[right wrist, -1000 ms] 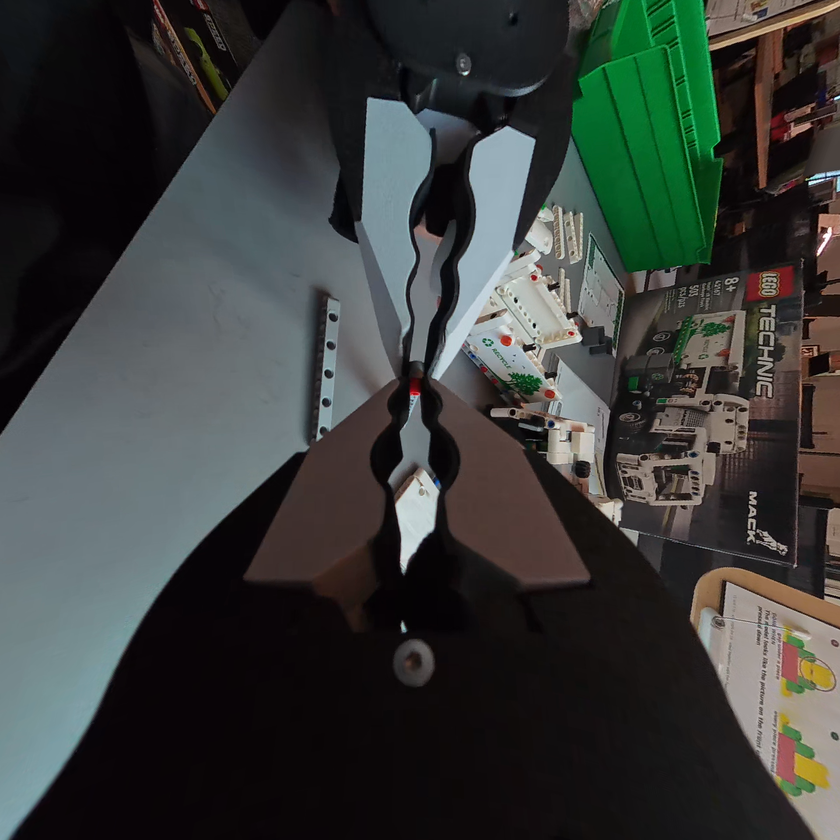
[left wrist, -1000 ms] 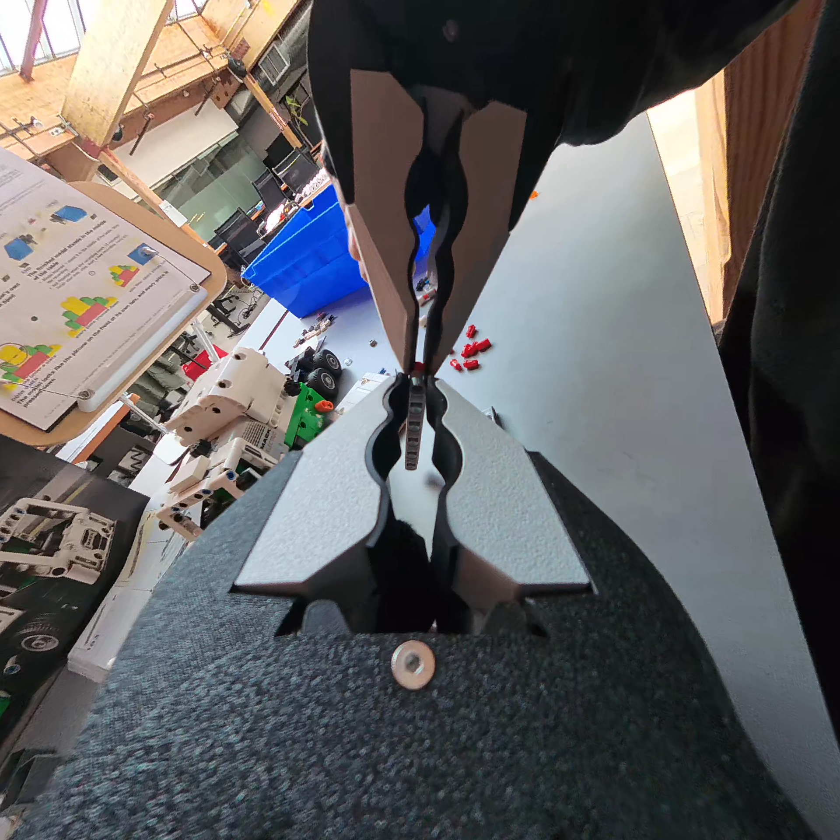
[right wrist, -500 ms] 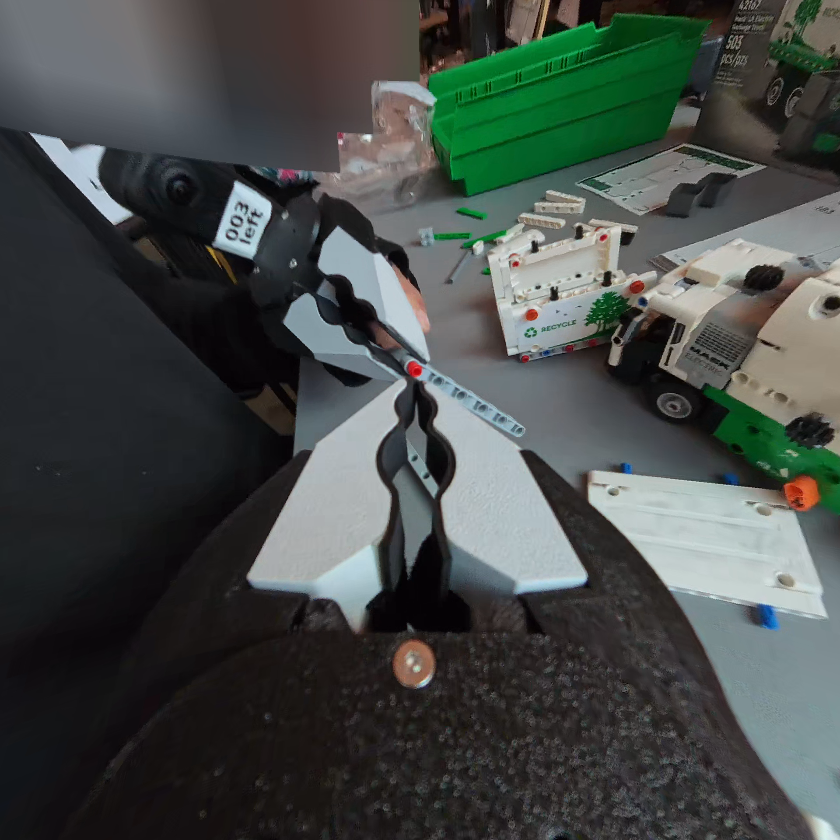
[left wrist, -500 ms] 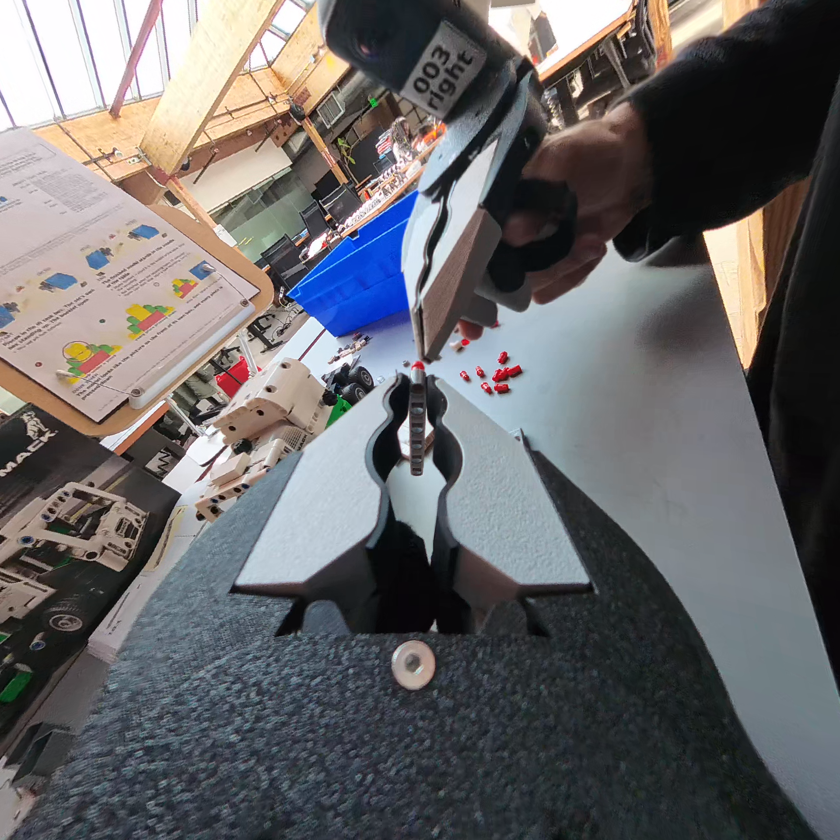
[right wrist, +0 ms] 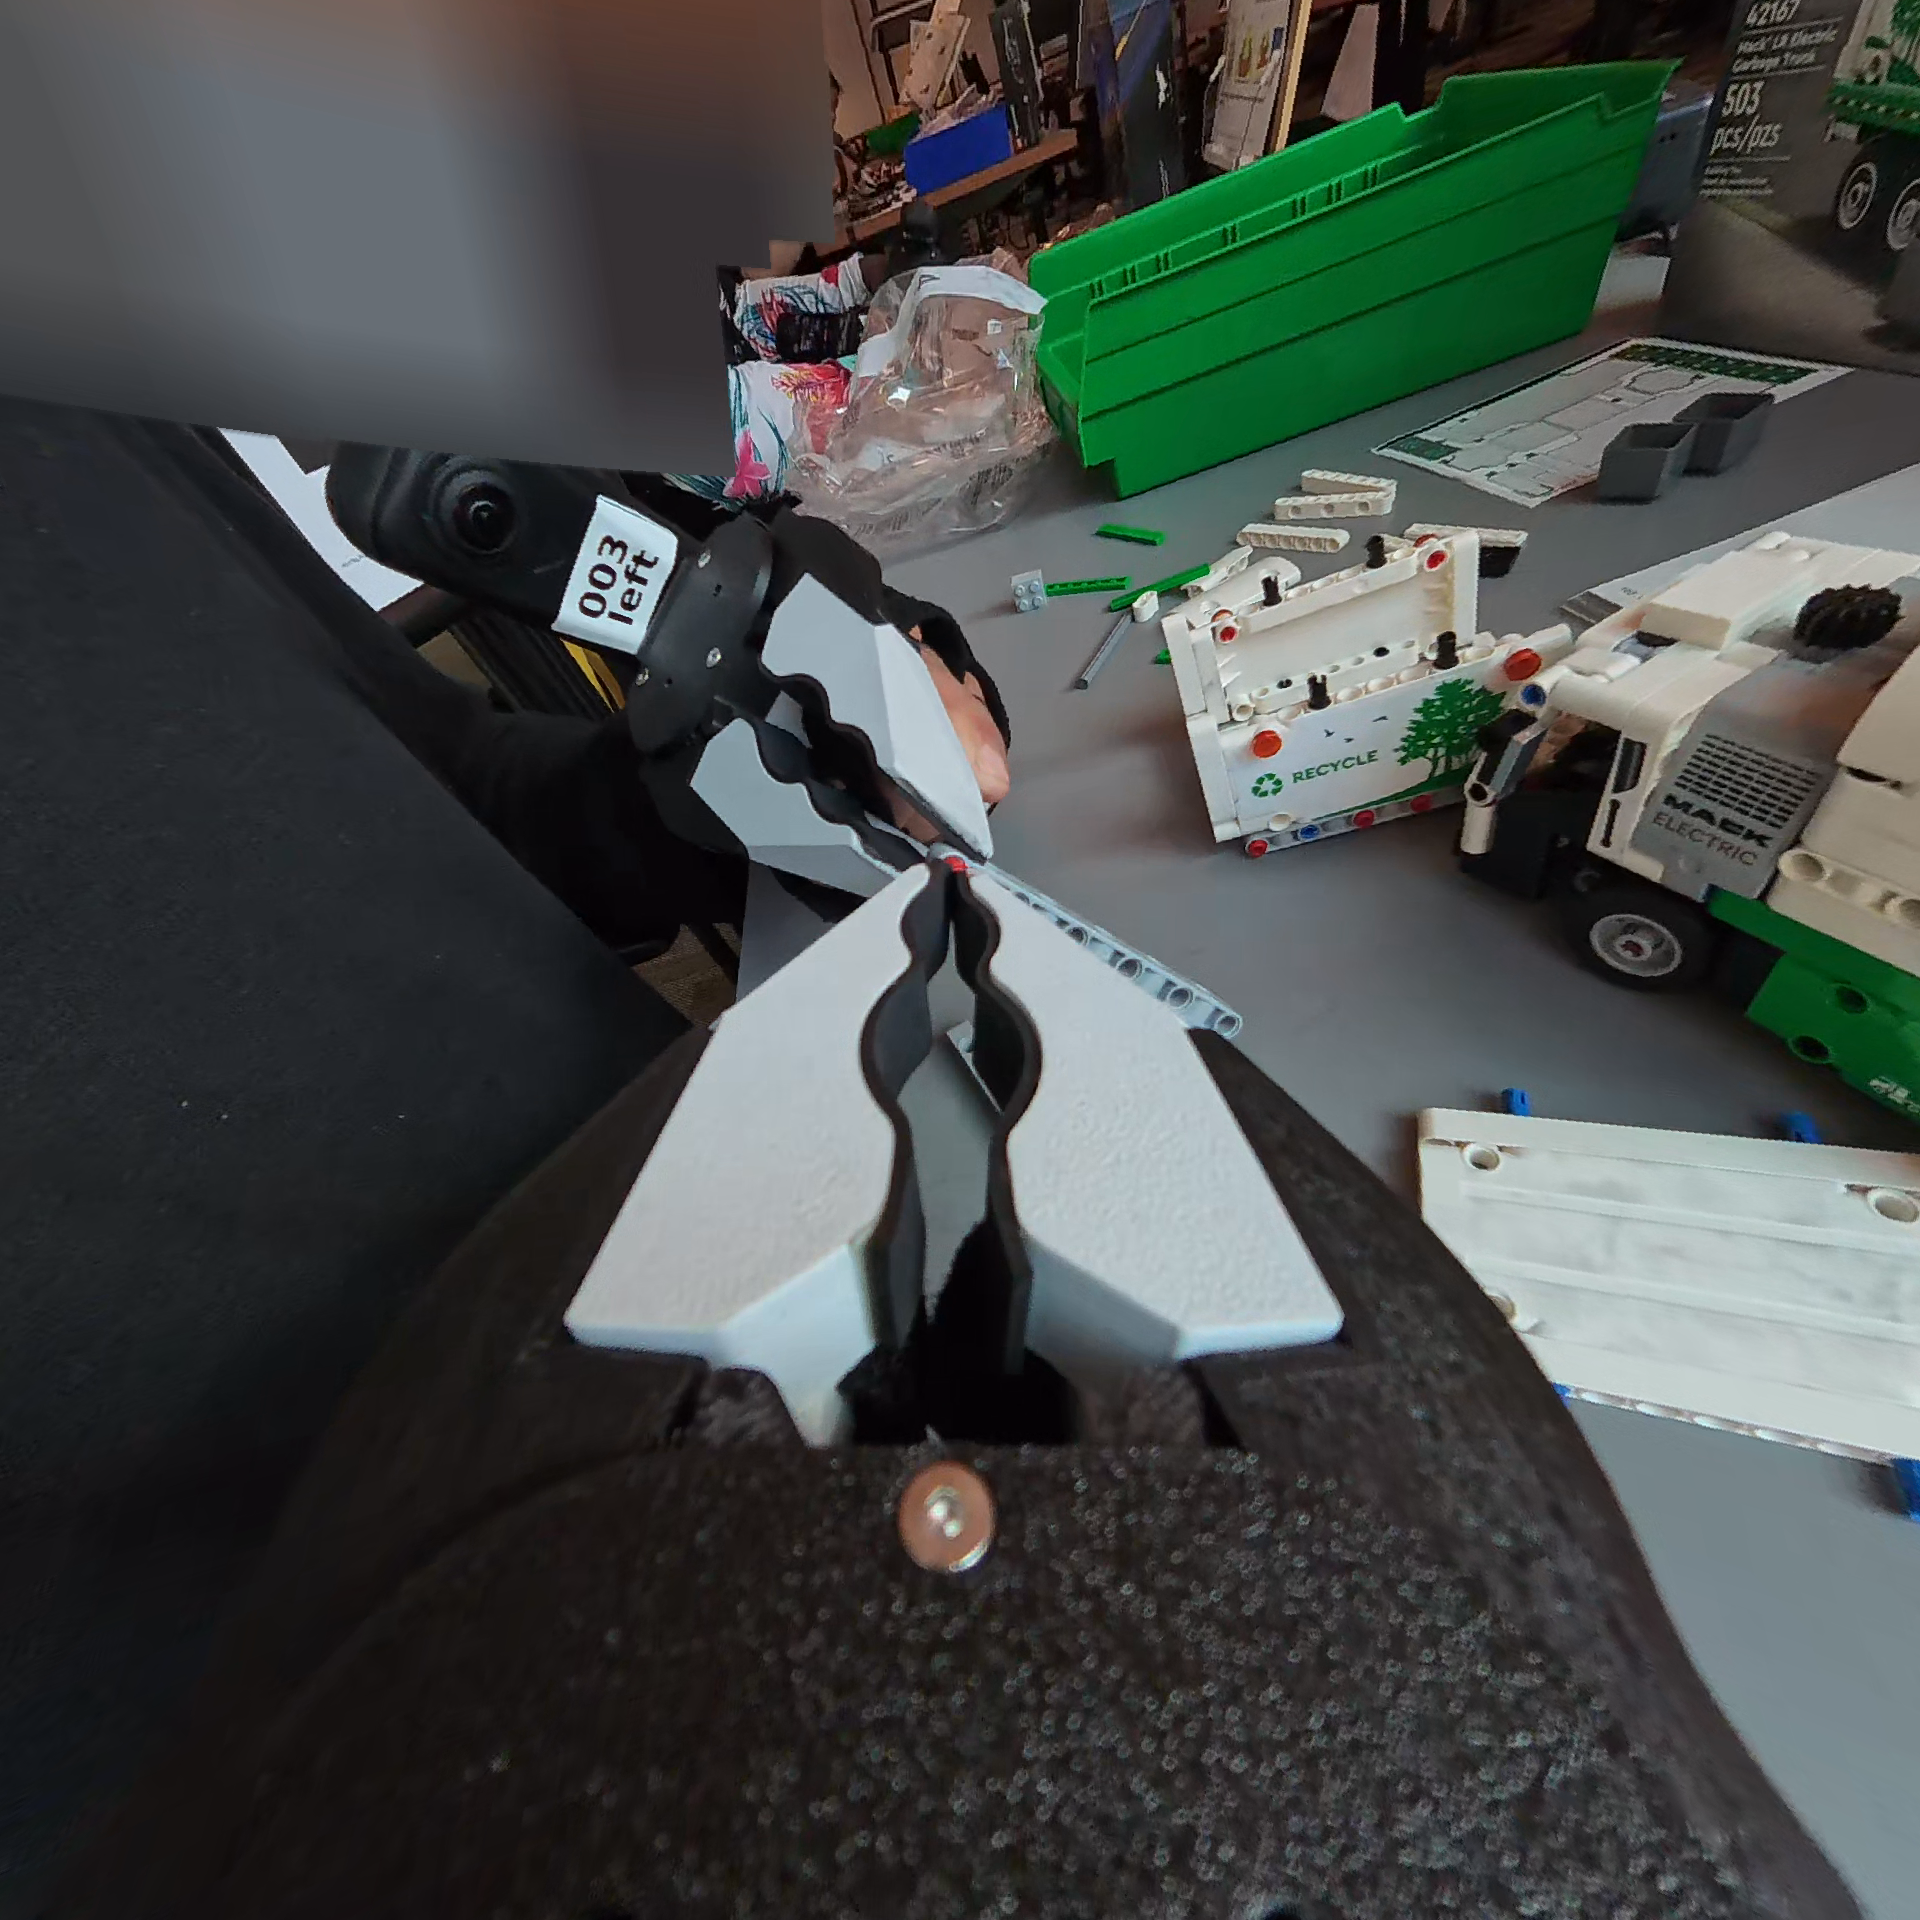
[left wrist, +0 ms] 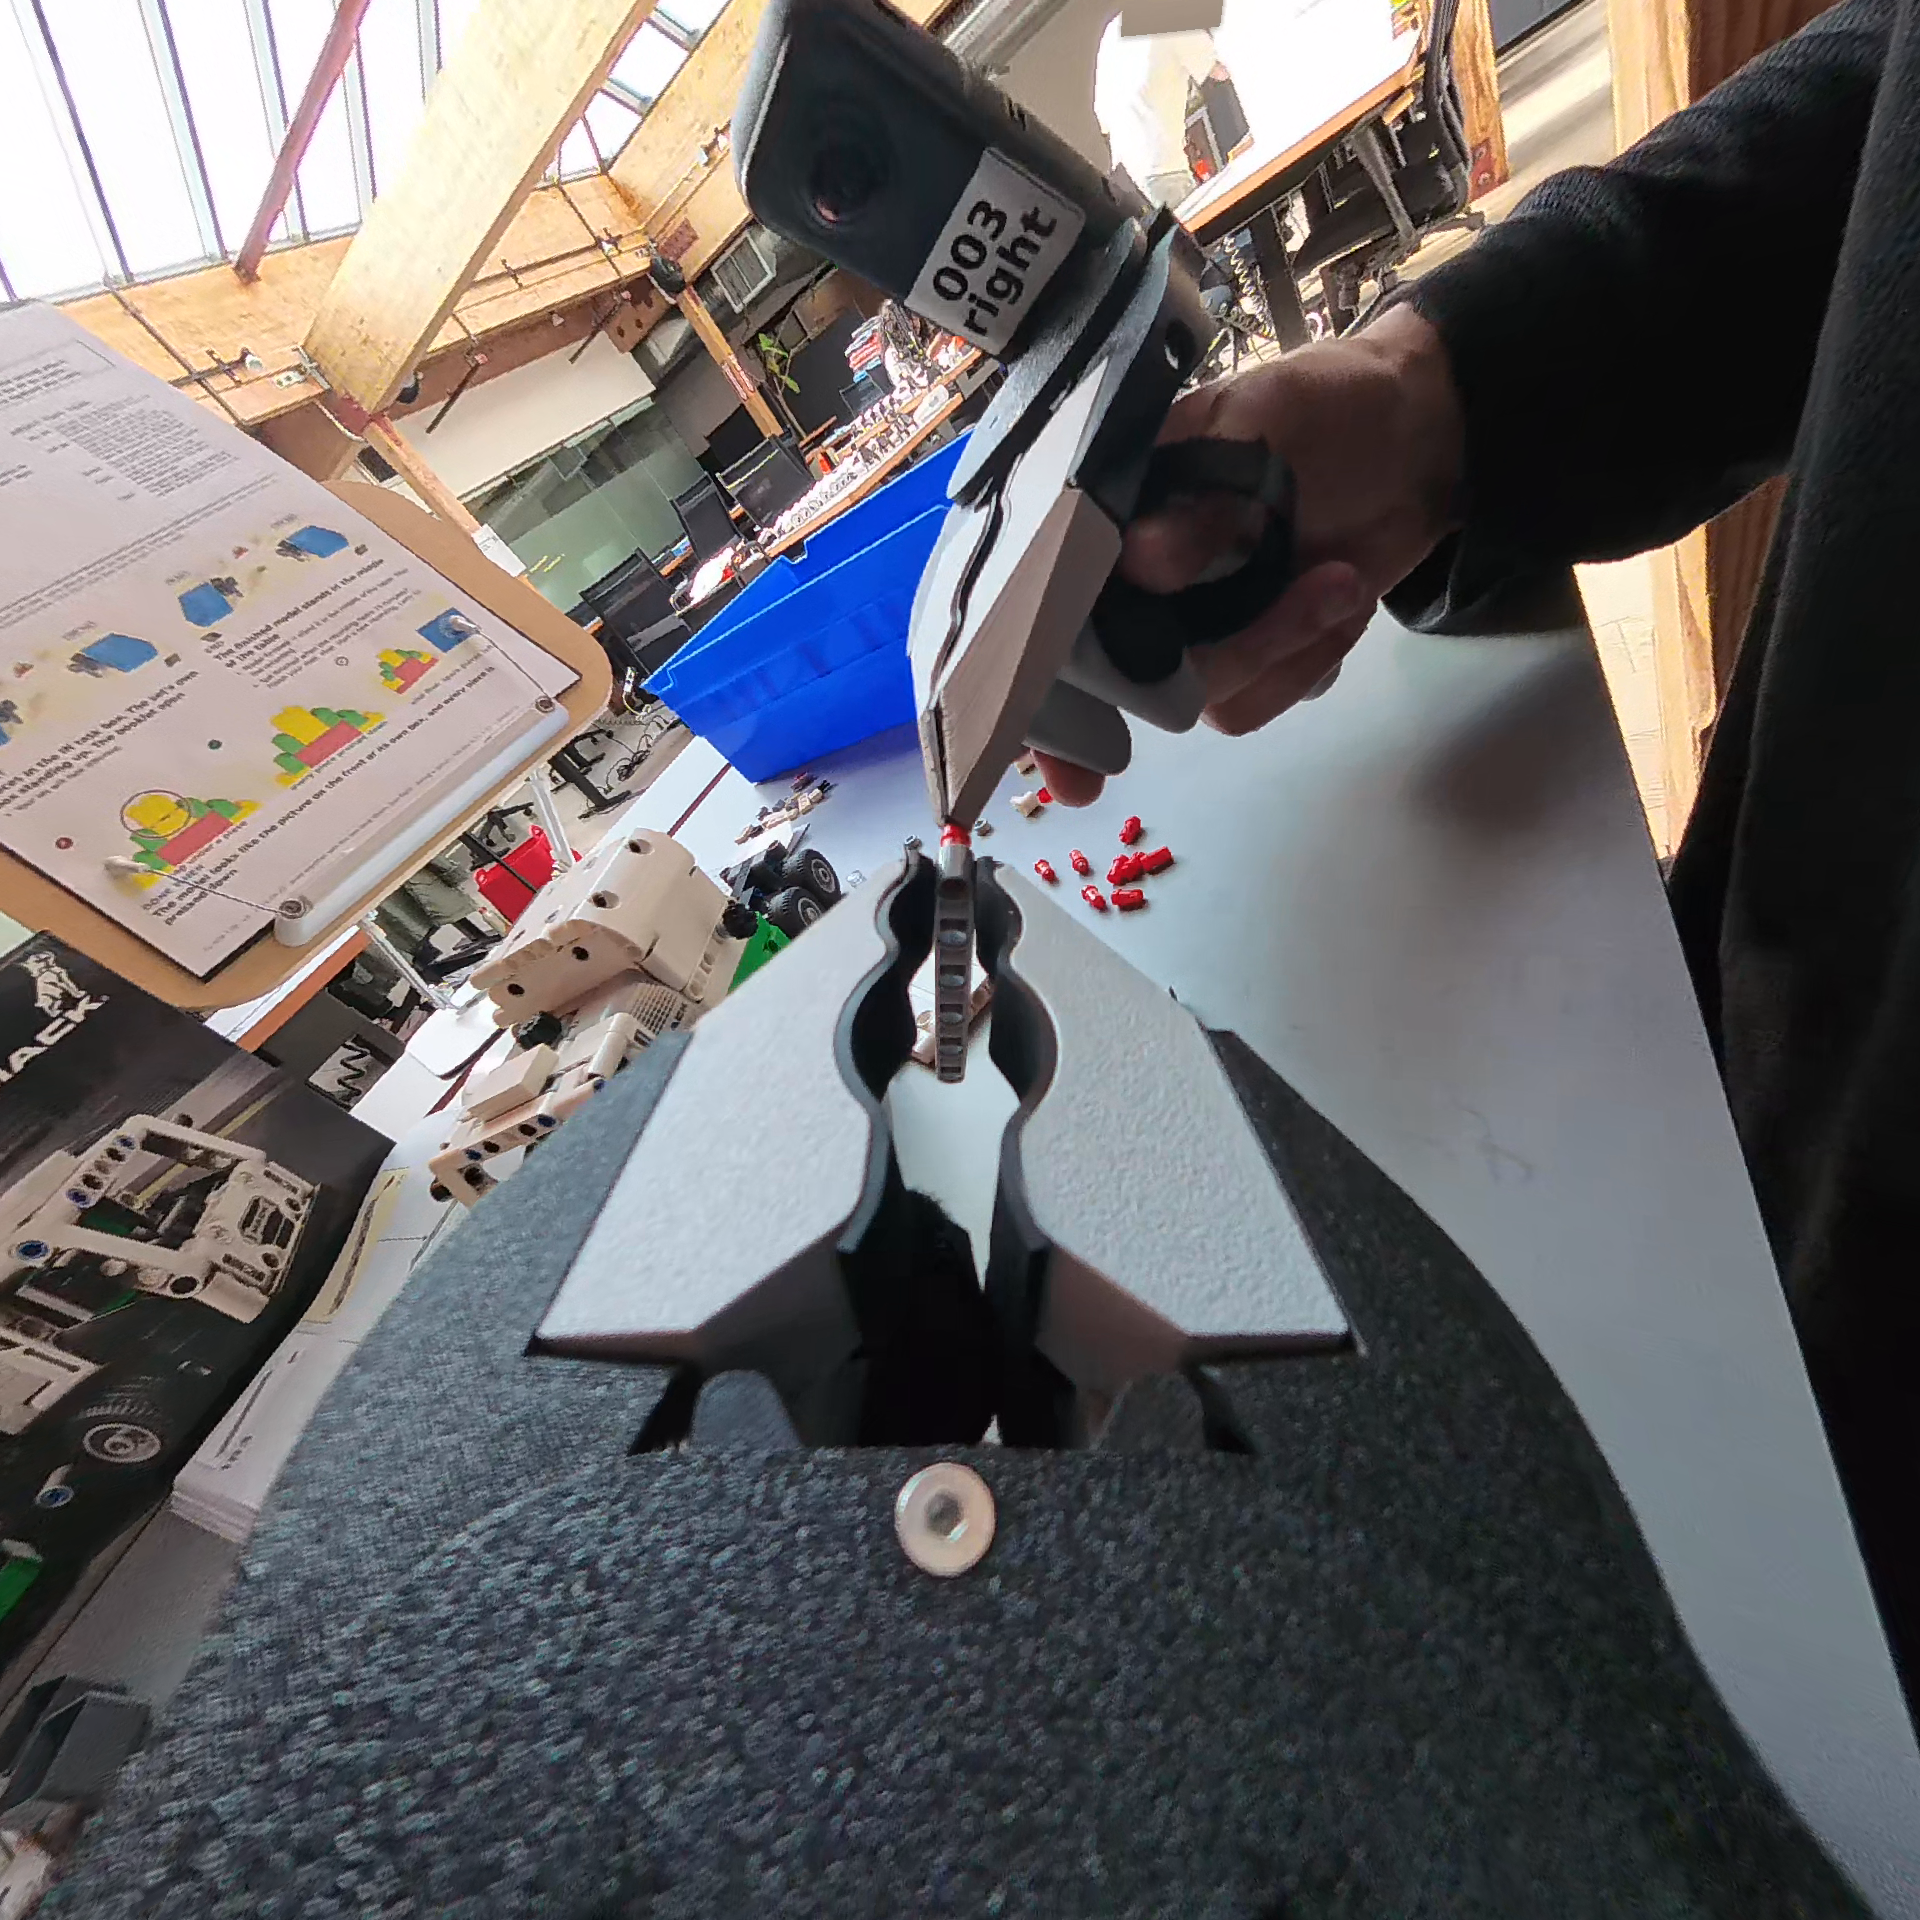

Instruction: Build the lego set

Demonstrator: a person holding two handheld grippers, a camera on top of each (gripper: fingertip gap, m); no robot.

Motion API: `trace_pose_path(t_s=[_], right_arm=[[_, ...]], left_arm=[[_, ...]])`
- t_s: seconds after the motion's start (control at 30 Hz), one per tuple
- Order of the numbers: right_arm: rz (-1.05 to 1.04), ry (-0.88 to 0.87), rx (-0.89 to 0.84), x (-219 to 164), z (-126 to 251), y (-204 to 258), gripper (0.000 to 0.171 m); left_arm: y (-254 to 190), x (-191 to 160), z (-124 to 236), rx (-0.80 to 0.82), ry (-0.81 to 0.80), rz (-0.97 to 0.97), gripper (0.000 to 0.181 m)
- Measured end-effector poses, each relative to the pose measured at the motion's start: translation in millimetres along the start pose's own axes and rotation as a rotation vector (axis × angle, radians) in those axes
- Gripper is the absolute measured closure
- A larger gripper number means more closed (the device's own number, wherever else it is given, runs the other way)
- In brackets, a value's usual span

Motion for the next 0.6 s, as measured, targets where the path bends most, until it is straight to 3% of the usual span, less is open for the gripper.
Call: trace_pose_path(t_s=[0.47,0.6], right_arm=[[-0.05,-0.073,0.068,2,2,-1,0.171],[0.087,-0.05,-0.091,6,16,-15,0.145]], left_arm=[[3,5,3,0.0,-0.048,0.033,0.176],[19,12,16,-0.053,-0.169,0.222,0.177]])
Point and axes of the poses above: each gripper's, where its closed fingertips meet, z back along the fingers, x out of its top, y = z × x across the jaws, the point moved 7 cm from there along z, back along the fingers, and after that the axes turned 10 degrees about y, right-handed, at the moved point
